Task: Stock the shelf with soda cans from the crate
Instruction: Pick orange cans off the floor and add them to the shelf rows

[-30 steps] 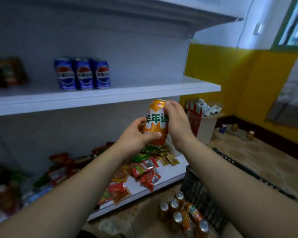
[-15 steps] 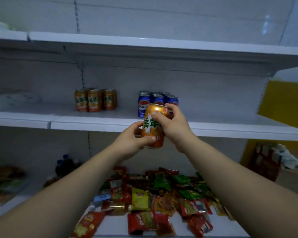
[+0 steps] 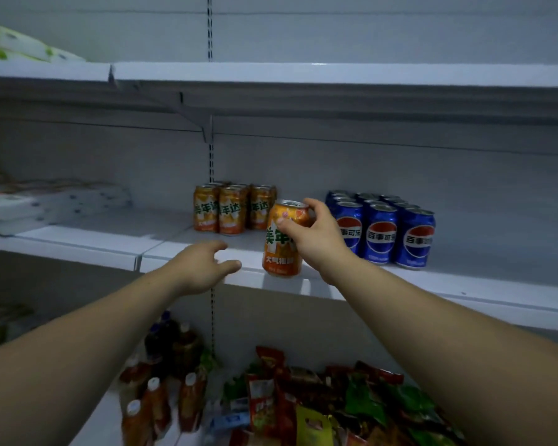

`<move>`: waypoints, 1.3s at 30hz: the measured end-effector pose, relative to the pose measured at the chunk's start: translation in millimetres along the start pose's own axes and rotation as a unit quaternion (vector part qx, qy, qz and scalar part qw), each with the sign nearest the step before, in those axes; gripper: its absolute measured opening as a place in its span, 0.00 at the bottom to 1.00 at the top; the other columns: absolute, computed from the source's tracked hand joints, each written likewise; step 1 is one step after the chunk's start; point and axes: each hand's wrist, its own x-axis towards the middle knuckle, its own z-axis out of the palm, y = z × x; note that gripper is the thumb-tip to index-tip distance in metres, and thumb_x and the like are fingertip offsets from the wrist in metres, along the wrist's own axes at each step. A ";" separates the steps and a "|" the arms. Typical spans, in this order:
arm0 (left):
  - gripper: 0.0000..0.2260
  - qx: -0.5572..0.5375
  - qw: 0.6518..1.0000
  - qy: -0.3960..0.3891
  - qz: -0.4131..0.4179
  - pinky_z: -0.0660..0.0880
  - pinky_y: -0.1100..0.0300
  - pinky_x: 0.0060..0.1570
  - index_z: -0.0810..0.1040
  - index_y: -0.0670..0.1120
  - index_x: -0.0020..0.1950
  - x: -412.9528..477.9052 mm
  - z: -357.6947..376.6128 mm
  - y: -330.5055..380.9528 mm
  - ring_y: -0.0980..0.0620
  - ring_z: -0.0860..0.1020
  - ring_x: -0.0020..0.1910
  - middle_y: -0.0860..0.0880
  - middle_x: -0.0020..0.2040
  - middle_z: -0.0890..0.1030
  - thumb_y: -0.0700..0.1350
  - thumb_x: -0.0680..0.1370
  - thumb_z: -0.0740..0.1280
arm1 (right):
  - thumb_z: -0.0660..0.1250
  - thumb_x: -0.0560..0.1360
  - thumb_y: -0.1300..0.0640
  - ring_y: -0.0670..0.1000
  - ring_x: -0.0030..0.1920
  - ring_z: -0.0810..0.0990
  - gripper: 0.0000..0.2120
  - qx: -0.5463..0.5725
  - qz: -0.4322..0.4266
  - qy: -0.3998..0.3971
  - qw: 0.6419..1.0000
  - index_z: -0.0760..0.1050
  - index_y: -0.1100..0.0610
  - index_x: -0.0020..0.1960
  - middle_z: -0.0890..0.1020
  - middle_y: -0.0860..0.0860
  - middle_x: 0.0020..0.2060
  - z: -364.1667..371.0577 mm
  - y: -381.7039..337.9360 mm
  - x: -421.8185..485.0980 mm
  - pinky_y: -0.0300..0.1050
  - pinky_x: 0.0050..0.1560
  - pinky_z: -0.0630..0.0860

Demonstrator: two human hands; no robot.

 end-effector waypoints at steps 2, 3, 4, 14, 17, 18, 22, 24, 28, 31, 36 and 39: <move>0.30 0.027 0.999 0.004 -0.022 0.64 0.53 0.67 0.62 0.47 0.75 25.6 1.9 -16.6 0.47 0.67 0.71 0.47 0.74 0.65 0.61 0.78 0.59 | 0.71 0.75 0.52 0.53 0.64 0.73 0.33 -0.007 0.001 -0.002 1.000 0.59 0.49 0.75 0.72 0.51 0.66 10.2 5.2 21.3 0.55 0.64 0.72; 0.30 0.047 0.998 0.004 -0.031 0.62 0.51 0.69 0.62 0.48 0.75 36.9 4.5 -24.6 0.47 0.66 0.71 0.48 0.74 0.66 0.63 0.78 0.57 | 0.70 0.75 0.53 0.54 0.64 0.72 0.33 -0.012 0.001 -0.004 1.000 0.59 0.49 0.75 0.72 0.50 0.66 15.0 8.2 30.7 0.55 0.64 0.71; 0.30 0.075 0.996 0.003 -0.039 0.60 0.47 0.70 0.63 0.49 0.75 47.4 7.1 -31.7 0.47 0.65 0.72 0.49 0.74 0.66 0.65 0.77 0.55 | 0.70 0.75 0.53 0.54 0.65 0.72 0.32 -0.017 0.002 -0.008 1.000 0.59 0.50 0.74 0.73 0.50 0.64 19.6 12.3 40.1 0.55 0.64 0.71; 0.32 0.206 0.978 -0.003 -0.033 0.48 0.34 0.70 0.59 0.57 0.75 88.8 25.6 -55.1 0.48 0.54 0.76 0.53 0.77 0.57 0.70 0.75 0.47 | 0.70 0.75 0.58 0.54 0.65 0.72 0.42 -0.074 -0.043 -0.030 0.996 0.45 0.43 0.77 0.68 0.52 0.68 59.8 61.1 108.3 0.47 0.56 0.70; 0.31 0.208 0.978 0.005 -0.029 0.48 0.35 0.70 0.58 0.57 0.76 89.7 27.5 -56.6 0.49 0.54 0.76 0.53 0.78 0.57 0.69 0.76 0.47 | 0.72 0.73 0.56 0.55 0.65 0.70 0.47 -0.115 -0.040 0.001 0.993 0.42 0.41 0.77 0.63 0.54 0.68 71.9 69.9 128.9 0.46 0.58 0.69; 0.31 0.208 0.978 0.007 -0.028 0.47 0.35 0.70 0.58 0.57 0.76 89.8 27.8 -57.0 0.49 0.54 0.76 0.53 0.77 0.57 0.69 0.76 0.47 | 0.73 0.73 0.54 0.55 0.65 0.70 0.46 -0.123 -0.038 0.012 0.992 0.43 0.41 0.77 0.65 0.54 0.68 75.6 71.2 135.9 0.47 0.59 0.70; 0.31 0.207 0.978 0.011 -0.023 0.48 0.35 0.70 0.58 0.57 0.76 91.1 28.9 -58.3 0.49 0.55 0.75 0.54 0.77 0.58 0.69 0.76 0.47 | 0.71 0.74 0.51 0.54 0.67 0.72 0.41 -0.148 -0.045 0.025 0.988 0.48 0.45 0.78 0.71 0.49 0.70 84.6 78.6 160.3 0.46 0.61 0.69; 0.31 0.206 0.978 0.015 -0.020 0.48 0.35 0.70 0.59 0.57 0.75 91.4 29.3 -59.0 0.49 0.56 0.75 0.54 0.77 0.59 0.69 0.76 0.47 | 0.69 0.75 0.51 0.54 0.67 0.72 0.41 -0.166 -0.040 0.020 0.985 0.46 0.46 0.78 0.70 0.49 0.70 86.8 82.2 167.1 0.43 0.60 0.68; 0.31 0.206 0.978 0.025 -0.019 0.50 0.36 0.69 0.61 0.57 0.74 91.3 30.3 -59.5 0.49 0.58 0.74 0.53 0.76 0.61 0.69 0.75 0.47 | 0.73 0.72 0.51 0.54 0.66 0.72 0.41 -0.194 -0.024 0.002 0.981 0.53 0.50 0.76 0.72 0.50 0.68 92.2 89.6 172.2 0.41 0.58 0.67; 0.31 0.204 0.978 0.029 -0.017 0.50 0.36 0.69 0.61 0.57 0.74 91.3 30.6 -59.4 0.49 0.58 0.74 0.53 0.76 0.61 0.69 0.75 0.47 | 0.75 0.70 0.49 0.54 0.65 0.73 0.39 -0.213 -0.015 0.009 0.977 0.58 0.51 0.74 0.74 0.51 0.67 95.3 93.7 176.2 0.45 0.61 0.69; 0.31 0.205 0.978 0.029 -0.014 0.50 0.36 0.69 0.61 0.57 0.74 91.4 30.4 -60.1 0.49 0.58 0.74 0.53 0.76 0.61 0.69 0.75 0.47 | 0.73 0.69 0.43 0.54 0.60 0.77 0.30 -0.266 0.019 0.002 0.964 0.70 0.52 0.67 0.78 0.51 0.62 93.4 93.9 183.0 0.45 0.57 0.72; 0.31 0.208 0.978 0.029 -0.013 0.50 0.36 0.69 0.61 0.57 0.74 91.7 31.1 -60.5 0.49 0.58 0.74 0.53 0.76 0.61 0.69 0.76 0.47 | 0.72 0.70 0.42 0.54 0.59 0.77 0.28 -0.269 0.027 -0.002 0.963 0.71 0.52 0.66 0.79 0.51 0.62 91.7 94.2 183.1 0.43 0.55 0.71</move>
